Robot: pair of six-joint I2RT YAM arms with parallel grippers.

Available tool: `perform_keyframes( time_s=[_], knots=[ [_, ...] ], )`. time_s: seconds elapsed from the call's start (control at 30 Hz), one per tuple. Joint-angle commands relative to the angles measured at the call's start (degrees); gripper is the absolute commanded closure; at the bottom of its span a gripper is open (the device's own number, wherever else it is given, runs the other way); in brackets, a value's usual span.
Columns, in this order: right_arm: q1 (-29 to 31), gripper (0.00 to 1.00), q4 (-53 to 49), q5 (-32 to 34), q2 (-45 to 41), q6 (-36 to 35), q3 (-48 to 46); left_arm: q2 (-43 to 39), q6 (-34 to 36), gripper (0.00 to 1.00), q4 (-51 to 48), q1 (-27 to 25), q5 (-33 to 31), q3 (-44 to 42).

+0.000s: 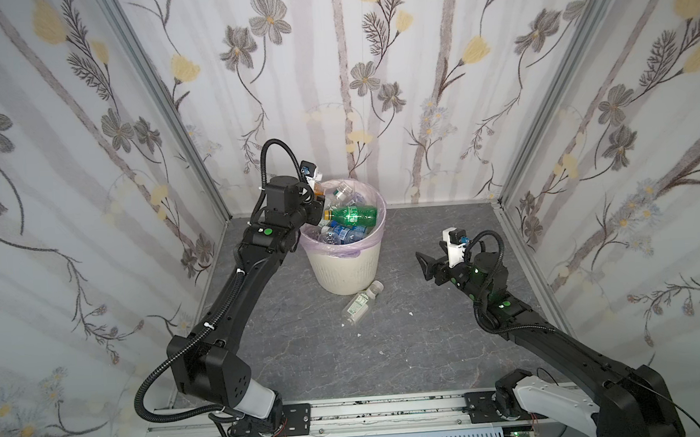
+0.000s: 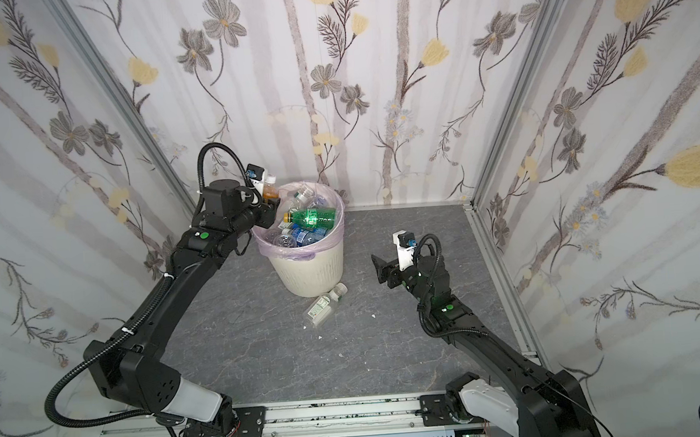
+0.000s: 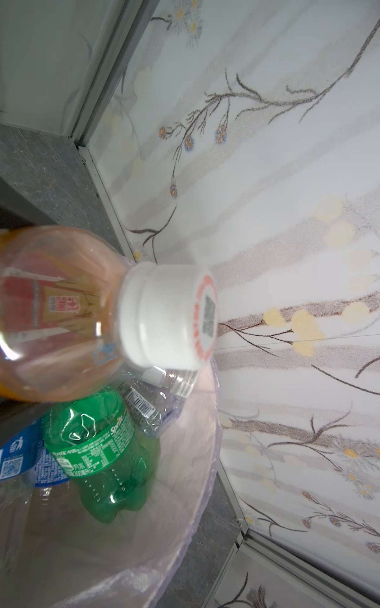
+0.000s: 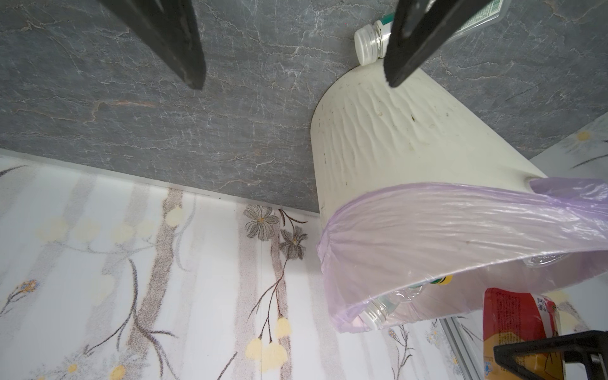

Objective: Put the plastic bottles in the bin
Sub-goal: 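Lower the red-and-yellow bottle into the bin and open the left gripper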

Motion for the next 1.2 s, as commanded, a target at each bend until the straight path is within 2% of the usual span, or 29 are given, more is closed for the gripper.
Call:
perform_keyframes(
  time_s=[0.0, 0.27, 0.5, 0.7, 0.77, 0.9, 1.17],
  knots=[
    [0.0, 0.14, 2.0, -0.8, 0.5, 0.7, 0.7, -0.5, -0.5, 0.42, 2.1, 0.3, 0.2, -1.0],
    [0.1, 0.14, 1.7, -0.7, 0.2, 0.8, 0.2, -1.6, -0.8, 0.40, 2.0, 1.0, 0.4, -2.7],
    [0.1, 0.14, 1.8, -0.9, 0.3, 0.9, 0.3, -2.3, -0.9, 0.23, 2.0, 1.2, 2.5, -3.1],
    [0.1, 0.14, 1.8, -1.0, 0.2, 1.1, 0.3, -2.9, -1.4, 0.22, 2.0, 1.2, 3.4, -2.3],
    [0.1, 0.14, 1.7, -1.0, 0.3, 1.1, 0.3, -3.0, -1.4, 0.24, 2.0, 1.2, 3.4, -2.2],
    [0.1, 0.14, 1.8, -1.0, 0.3, 1.1, 0.2, -3.2, -1.6, 0.36, 2.0, 1.3, 3.9, -2.0],
    [0.1, 0.14, 2.2, -1.2, 0.7, 1.3, 0.2, -1.9, -0.9, 0.42, 1.9, 1.3, 7.4, -0.9]
  ],
)
